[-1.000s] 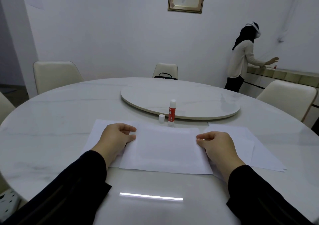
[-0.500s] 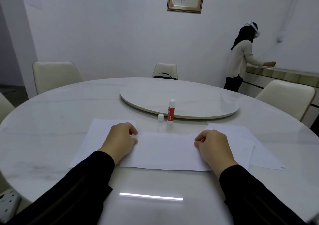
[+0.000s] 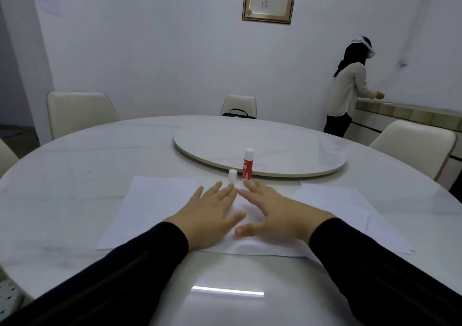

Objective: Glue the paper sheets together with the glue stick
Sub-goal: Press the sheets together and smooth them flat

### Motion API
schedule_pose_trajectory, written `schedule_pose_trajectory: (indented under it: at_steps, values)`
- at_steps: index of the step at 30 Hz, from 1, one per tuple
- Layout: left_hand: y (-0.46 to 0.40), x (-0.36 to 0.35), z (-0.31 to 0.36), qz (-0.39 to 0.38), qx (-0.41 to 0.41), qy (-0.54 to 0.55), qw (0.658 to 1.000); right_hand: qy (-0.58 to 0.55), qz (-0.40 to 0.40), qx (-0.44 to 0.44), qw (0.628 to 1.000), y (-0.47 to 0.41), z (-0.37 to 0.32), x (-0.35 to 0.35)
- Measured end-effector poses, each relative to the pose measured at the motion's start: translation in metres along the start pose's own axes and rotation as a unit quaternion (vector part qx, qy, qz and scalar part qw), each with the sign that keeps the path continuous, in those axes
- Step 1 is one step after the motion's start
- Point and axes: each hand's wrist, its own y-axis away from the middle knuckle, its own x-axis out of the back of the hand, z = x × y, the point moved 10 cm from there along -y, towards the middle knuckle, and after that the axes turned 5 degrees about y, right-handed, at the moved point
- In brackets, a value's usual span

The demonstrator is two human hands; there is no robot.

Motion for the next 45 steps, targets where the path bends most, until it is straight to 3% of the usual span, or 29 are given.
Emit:
schedule_pose_trajectory:
  at_steps: [3,8,19,45]
  values:
    - [0.0,-0.022,-0.006,-0.063,0.006,-0.012,0.998,0.02,-0.058,0.004,0.998,-0.004,0.007,-0.023]
    - [-0.001,-0.026,-0.01,-0.089,-0.004,-0.027,0.996,0.049,-0.045,0.002,0.998,0.001,0.013,-0.03]
    - [0.006,-0.021,-0.016,-0.102,-0.042,-0.012,0.994,0.061,-0.067,-0.036,0.995,0.023,0.032,-0.024]
    - [0.029,-0.008,-0.045,-0.102,0.003,0.047,0.994,0.09,-0.058,-0.086,0.99,0.048,0.054,-0.024]
